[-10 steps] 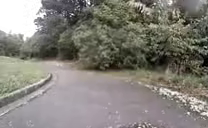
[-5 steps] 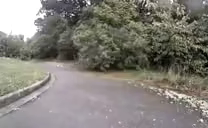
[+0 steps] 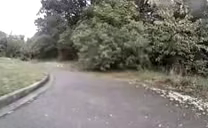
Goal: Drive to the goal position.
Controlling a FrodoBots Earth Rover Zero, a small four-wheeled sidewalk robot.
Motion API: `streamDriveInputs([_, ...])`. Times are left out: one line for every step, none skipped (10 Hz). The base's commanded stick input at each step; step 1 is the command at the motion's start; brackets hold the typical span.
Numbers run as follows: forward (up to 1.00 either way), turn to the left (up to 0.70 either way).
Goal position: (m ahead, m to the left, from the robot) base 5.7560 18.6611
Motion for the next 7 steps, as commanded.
streamDriveInputs([0.0,0.0])
streamDriveInputs([0.0,0.0])
streamDriveInputs([0.0,0.0])
streamDriveInputs([0.0,0.0])
streamDriveInputs([0.0,0.0])
streamDriveInputs([0.44,0.0])
streamDriveInputs([0.47,0.0])
